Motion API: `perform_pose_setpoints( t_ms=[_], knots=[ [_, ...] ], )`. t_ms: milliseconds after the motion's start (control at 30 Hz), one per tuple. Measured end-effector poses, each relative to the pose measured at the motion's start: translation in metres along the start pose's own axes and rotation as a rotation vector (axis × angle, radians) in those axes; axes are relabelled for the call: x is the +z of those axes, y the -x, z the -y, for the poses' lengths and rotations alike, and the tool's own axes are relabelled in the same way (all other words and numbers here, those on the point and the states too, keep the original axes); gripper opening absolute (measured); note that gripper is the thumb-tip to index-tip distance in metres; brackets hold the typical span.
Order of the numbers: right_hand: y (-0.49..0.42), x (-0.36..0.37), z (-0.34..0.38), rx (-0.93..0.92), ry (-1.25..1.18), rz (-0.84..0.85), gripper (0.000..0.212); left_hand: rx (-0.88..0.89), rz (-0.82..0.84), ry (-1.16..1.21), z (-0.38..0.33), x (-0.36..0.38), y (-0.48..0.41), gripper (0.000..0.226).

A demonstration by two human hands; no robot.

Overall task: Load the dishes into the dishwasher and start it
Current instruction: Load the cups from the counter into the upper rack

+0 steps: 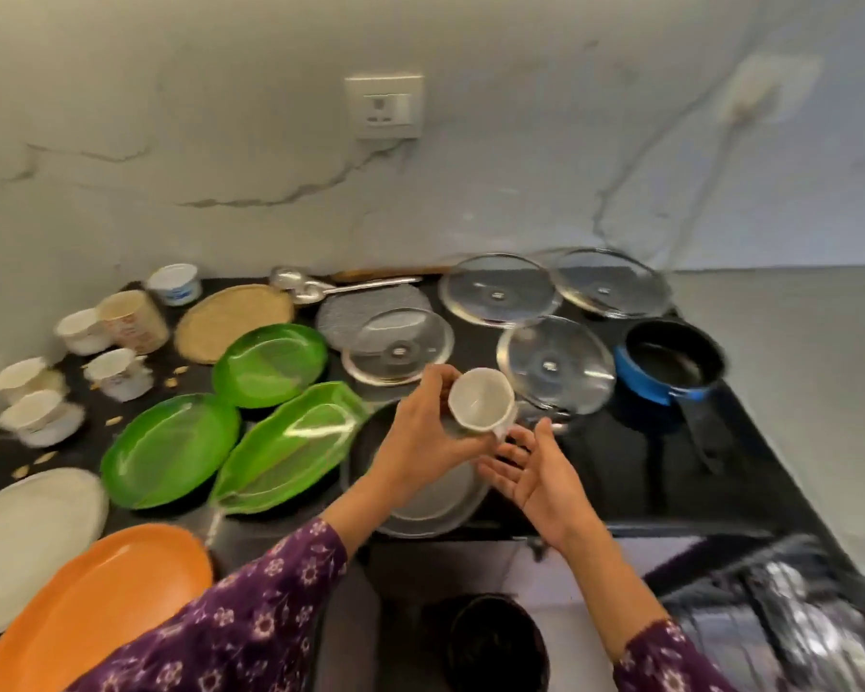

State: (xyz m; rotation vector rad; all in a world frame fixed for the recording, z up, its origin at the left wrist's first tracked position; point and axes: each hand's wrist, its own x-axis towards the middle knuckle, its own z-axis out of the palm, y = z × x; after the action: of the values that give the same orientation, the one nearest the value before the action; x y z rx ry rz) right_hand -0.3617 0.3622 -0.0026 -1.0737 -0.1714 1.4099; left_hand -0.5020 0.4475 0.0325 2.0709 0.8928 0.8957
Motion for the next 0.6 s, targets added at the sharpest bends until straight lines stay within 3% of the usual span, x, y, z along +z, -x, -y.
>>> perform_pose_setpoints(
  t_ms=[100,400,500,600],
  knots=[
    [0.029,-0.066,0.037,-0.022,-0.045,-0.054,0.064,0.046,0.168,0.07,-0.041,0.071,-0.002,0.064],
    [0.13,-0.266,0.081,-0.154,-0.294,-0.3,0.054,0.144,0.665,0.234,-0.15,0.278,0.031,0.075],
    [0.167,-0.335,0.081,-0.222,-0.356,-0.458,0.054,0.229,0.878,0.18,-0.172,0.336,0.04,0.094],
    [0.199,-0.4,0.077,-0.261,-0.351,-0.661,0.053,0.313,0.96,0.12,-0.187,0.386,0.038,0.078]
  ],
)
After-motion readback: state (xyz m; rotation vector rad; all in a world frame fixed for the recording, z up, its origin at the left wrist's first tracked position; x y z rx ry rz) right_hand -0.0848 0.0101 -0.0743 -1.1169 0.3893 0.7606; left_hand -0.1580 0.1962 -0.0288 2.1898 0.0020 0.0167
